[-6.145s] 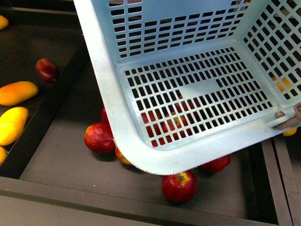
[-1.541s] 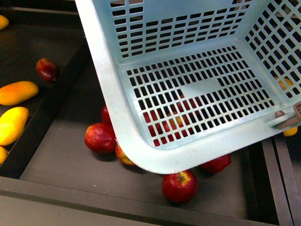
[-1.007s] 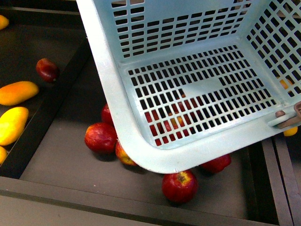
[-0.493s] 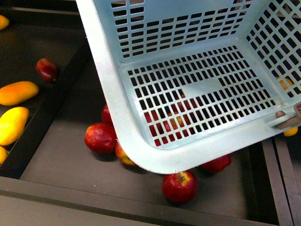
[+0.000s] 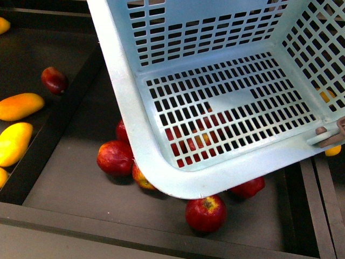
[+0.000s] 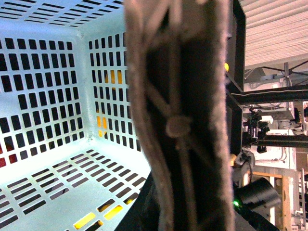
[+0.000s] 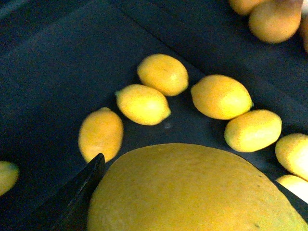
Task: Pick lemon and mango into basket
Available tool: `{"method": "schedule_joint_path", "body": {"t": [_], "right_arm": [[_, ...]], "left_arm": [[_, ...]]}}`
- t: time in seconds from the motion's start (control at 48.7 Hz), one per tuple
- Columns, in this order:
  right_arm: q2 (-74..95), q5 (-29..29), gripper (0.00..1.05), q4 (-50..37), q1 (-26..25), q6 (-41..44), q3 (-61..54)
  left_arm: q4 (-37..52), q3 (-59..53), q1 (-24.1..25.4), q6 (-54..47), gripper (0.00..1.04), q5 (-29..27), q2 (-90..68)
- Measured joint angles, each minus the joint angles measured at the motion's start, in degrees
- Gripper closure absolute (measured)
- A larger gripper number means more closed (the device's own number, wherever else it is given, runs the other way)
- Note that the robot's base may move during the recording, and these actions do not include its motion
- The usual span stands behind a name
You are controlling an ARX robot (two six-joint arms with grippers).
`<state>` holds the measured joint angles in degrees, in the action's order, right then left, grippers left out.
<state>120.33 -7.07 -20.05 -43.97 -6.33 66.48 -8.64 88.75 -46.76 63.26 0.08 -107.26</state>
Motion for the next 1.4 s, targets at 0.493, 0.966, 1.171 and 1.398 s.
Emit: {"method": "schedule_joint_path", "body": {"t": [0.493, 0.966, 1.171, 1.398], "right_arm": [[-40.54, -5.99, 0.33, 5.42, 12.59, -4.92, -22.36], [-38.62, 8.85, 0.33, 4.09, 44.24, -12.74, -20.57], [-38.16, 12.79, 0.09, 4.68, 46.16, -11.89, -20.37], [-47.3, 13.09, 0.09, 11.93, 37.42, -15.17, -22.38]], "left_arm": [[0.0, 0.0, 0.0, 0.0, 1.0, -0.02, 0.0], [0.0, 0.0, 0.0, 0.0, 1.0, -0.04, 0.0], [0.0, 0.0, 0.0, 0.0, 1.0, -0.02, 0.0], [-0.07, -0.02, 0.0, -0.24, 1.0, -0.11, -0.02]]}}
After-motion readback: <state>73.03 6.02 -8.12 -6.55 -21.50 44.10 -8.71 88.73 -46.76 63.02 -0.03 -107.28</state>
